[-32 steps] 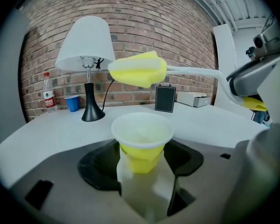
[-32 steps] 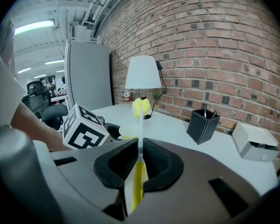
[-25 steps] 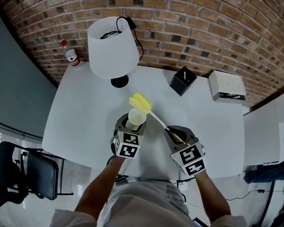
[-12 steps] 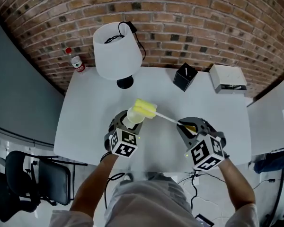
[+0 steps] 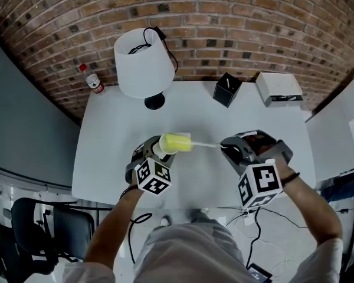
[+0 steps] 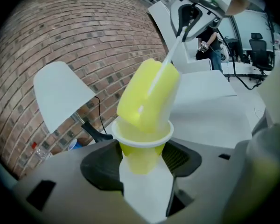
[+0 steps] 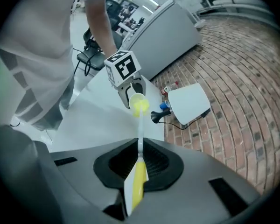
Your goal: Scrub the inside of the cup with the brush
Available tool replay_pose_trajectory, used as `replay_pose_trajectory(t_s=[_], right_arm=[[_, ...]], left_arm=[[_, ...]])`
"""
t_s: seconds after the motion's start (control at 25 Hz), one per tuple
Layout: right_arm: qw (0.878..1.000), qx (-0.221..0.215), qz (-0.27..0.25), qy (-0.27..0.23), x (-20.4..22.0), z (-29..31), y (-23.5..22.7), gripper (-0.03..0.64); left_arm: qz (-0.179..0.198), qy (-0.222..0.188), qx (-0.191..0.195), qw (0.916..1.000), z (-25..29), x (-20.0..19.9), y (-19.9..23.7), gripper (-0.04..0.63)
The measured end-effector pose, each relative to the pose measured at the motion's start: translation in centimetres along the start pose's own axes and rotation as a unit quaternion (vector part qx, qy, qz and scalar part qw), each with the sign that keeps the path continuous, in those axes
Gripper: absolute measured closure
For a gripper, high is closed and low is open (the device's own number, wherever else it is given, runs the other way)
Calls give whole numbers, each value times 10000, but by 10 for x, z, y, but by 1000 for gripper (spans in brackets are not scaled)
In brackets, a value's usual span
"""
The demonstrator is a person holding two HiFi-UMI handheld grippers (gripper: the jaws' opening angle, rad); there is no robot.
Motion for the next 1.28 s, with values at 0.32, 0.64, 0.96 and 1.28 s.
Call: replay_pose_trajectory(t_s=[0.32, 0.64, 0.96, 1.28], right_arm=[[9915, 147, -1228, 396, -21, 0, -7, 588], [9869, 270, -1510, 506, -45, 1, -6, 588], [9915, -113, -967, 867, -49, 14, -5, 588], [9885, -1039, 861, 684, -48, 20, -8, 588]], left_arm=[[863, 56, 38, 9962, -4, -7, 1, 324], [1371, 75, -18, 9905, -6, -14, 2, 324], [1739, -14, -177, 9846, -9, -23, -4, 324], [1845, -43, -340, 9822, -10, -21, -5, 324]])
Point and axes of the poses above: the fingertips, and each gripper's own axes: z forward along the fingers, y to its left, x out of its underside, the point moved 6 cm from there along -z, backward along the fingers, and after that the axes turned 5 degrees about y, right-handed, at the moved point
